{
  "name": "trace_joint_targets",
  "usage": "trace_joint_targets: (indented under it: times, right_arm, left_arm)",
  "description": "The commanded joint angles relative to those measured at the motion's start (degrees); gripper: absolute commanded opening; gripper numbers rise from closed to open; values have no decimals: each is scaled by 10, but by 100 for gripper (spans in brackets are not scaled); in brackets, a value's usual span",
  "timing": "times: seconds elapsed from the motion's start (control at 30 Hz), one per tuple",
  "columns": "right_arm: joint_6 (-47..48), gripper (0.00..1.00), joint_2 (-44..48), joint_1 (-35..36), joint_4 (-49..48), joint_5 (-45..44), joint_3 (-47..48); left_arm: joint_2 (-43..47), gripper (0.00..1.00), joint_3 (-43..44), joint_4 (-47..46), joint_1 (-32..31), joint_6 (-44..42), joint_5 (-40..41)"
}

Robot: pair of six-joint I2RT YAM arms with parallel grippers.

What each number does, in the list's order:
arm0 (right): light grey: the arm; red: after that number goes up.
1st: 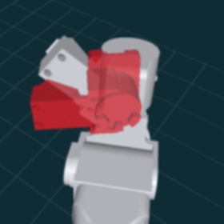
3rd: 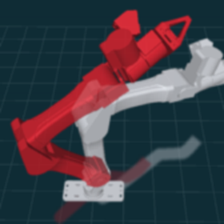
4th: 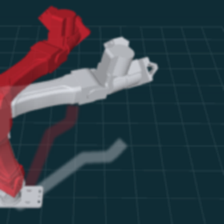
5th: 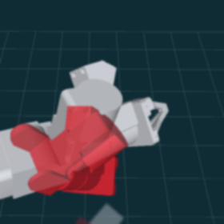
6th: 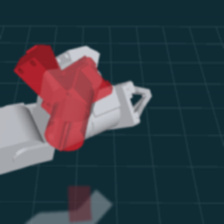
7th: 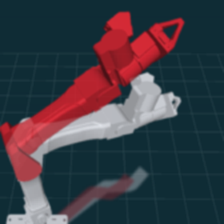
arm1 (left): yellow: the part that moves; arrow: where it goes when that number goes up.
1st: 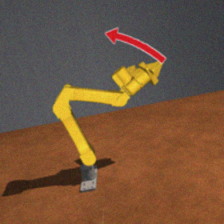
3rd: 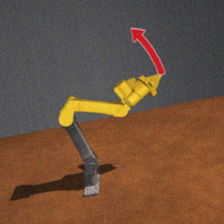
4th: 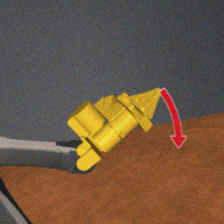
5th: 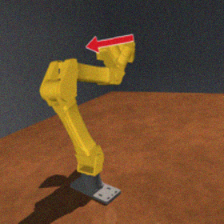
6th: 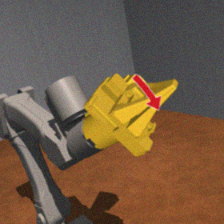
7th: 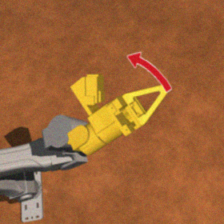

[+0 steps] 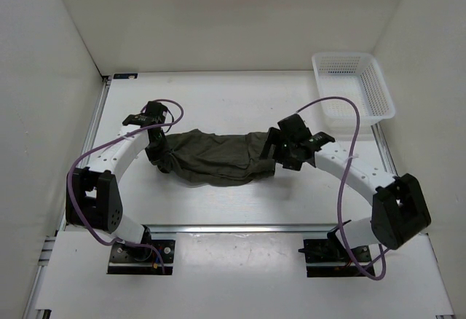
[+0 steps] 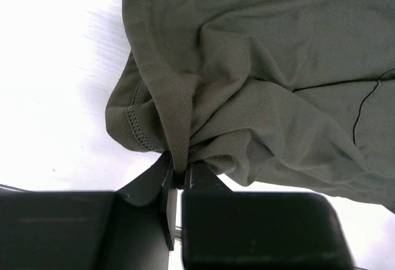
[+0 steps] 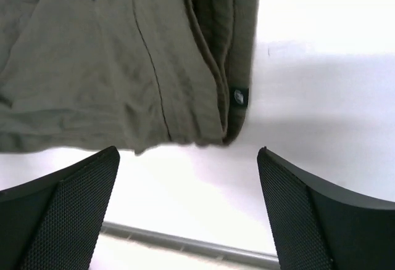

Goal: Fold and stack the shorts
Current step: Fold the shorts

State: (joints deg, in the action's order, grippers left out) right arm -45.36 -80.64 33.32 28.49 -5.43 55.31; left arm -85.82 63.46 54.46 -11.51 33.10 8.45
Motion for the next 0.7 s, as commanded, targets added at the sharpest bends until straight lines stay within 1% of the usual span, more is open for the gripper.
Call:
trace_joint_targets:
  times: [0.0, 0.07, 0.17, 0.27, 0.37, 0.43, 0.5, 0.67]
  right_arm:
    - [-47, 98, 24, -11, 7, 45, -45]
    - [-87, 98, 31, -28, -46, 91, -93]
    - [-142, 98, 36, -42, -126, 140, -134]
    - [-171, 98, 36, -58, -177, 154, -165]
    - [-183, 95, 26, -77, -232, 175, -186]
    - [-184, 94, 11, -83, -239, 180, -186]
    - [-191, 90, 0, -83, -252, 185, -186]
    - [-198, 89, -23, -83, -275, 185, -180]
  left_arm:
    - [21, 10, 7, 1, -2, -1, 13]
    - [21, 10, 7, 1, -2, -1, 13]
    - [21, 10, 7, 1, -2, -1, 8]
    - [21, 10, 7, 1, -2, -1, 8]
    - [21, 10, 7, 1, -2, -1, 8]
    - [21, 10, 7, 1, -2, -1, 8]
    - [21, 10, 7, 1, -2, -6, 8]
    - [21, 10, 7, 1, -2, -6, 8]
